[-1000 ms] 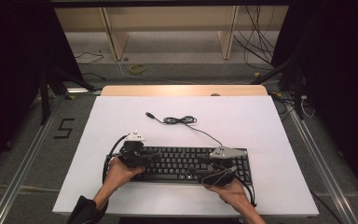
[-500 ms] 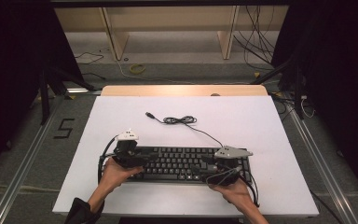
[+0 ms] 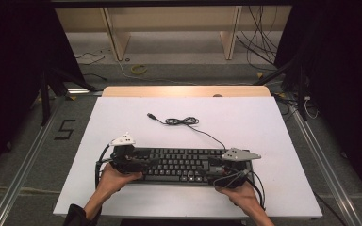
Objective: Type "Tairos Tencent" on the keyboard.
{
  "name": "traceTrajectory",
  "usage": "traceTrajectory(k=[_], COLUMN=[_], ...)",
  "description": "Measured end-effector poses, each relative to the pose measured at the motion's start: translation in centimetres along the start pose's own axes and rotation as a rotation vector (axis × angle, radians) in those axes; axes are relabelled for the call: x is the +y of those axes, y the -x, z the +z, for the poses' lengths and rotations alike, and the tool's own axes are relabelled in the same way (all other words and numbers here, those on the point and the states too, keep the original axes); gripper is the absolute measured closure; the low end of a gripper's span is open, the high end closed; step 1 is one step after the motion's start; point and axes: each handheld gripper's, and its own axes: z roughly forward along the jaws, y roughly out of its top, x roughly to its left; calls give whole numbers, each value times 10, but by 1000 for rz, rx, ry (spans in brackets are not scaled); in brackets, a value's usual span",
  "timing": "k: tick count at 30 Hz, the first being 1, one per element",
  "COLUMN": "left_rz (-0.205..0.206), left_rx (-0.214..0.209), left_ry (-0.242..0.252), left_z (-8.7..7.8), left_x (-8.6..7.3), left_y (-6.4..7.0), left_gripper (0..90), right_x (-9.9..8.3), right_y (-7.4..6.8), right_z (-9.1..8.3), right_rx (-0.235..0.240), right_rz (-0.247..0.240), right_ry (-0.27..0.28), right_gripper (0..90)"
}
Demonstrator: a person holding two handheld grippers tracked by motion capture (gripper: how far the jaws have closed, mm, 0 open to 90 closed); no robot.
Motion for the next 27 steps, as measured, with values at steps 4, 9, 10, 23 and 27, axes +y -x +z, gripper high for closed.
traceTrajectory(k=[4, 9, 10, 23, 27], left_rz=[1, -1, 0, -4, -5], left_rx=[-15, -19, -22, -32, -33], left_ry=[23, 48, 50, 71, 78], left_z=[-4, -8, -8, -15, -17], left_x=[-4, -10, -11, -26, -30], left_y=[2, 3, 3, 7, 8], left_gripper=[359, 330, 326, 303, 293], right_x=[-1, -4, -4, -13, -17], right_y=[0, 2, 2, 7, 8], right_z=[-4, -9, -10, -26, -31], right_rx=[-7, -14, -17, -39, -44], right_rz=[-3, -5, -4, -1, -10], right_ry=[9, 17, 20, 53, 60], right_gripper=[396, 396, 396, 393, 374])
